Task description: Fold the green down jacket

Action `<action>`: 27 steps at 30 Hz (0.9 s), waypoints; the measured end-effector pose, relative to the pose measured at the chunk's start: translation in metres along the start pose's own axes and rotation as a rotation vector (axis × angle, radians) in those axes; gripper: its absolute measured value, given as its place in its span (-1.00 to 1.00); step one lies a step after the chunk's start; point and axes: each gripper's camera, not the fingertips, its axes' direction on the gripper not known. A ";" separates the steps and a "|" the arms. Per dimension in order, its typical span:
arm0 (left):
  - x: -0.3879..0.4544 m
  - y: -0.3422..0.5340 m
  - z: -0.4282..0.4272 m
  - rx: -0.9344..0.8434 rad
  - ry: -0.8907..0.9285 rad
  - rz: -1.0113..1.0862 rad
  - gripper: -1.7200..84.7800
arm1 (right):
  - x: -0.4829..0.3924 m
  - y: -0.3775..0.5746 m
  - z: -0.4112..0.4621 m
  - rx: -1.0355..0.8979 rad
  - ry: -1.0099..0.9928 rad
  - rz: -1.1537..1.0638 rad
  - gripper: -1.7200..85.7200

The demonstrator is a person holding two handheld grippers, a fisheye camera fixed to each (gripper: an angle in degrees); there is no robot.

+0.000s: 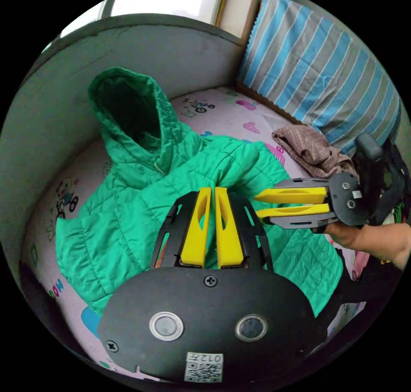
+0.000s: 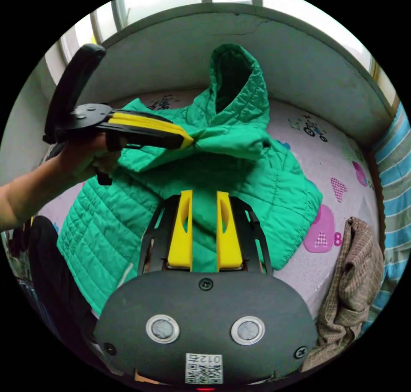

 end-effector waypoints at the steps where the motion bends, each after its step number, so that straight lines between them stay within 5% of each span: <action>1: -0.010 0.004 -0.015 0.028 -0.001 -0.021 -0.96 | -0.004 -0.003 0.002 0.000 -0.006 -0.012 -0.75; 10: -0.113 0.061 -0.151 0.216 -0.174 -0.237 -0.96 | -0.107 -0.050 0.037 -0.003 -0.098 -0.273 -0.72; 17: -0.184 0.127 -0.211 0.159 -0.432 -0.397 -0.95 | -0.153 -0.070 0.076 -0.127 0.098 -0.408 -0.81; 22: -0.236 0.207 -0.254 0.178 -0.595 -0.708 -0.95 | -0.125 -0.079 0.038 -0.056 0.068 -0.294 -0.95; 27: -0.223 0.229 -0.276 0.173 -0.515 -0.679 -0.95 | -0.024 -0.077 -0.046 0.012 0.290 -0.137 -0.95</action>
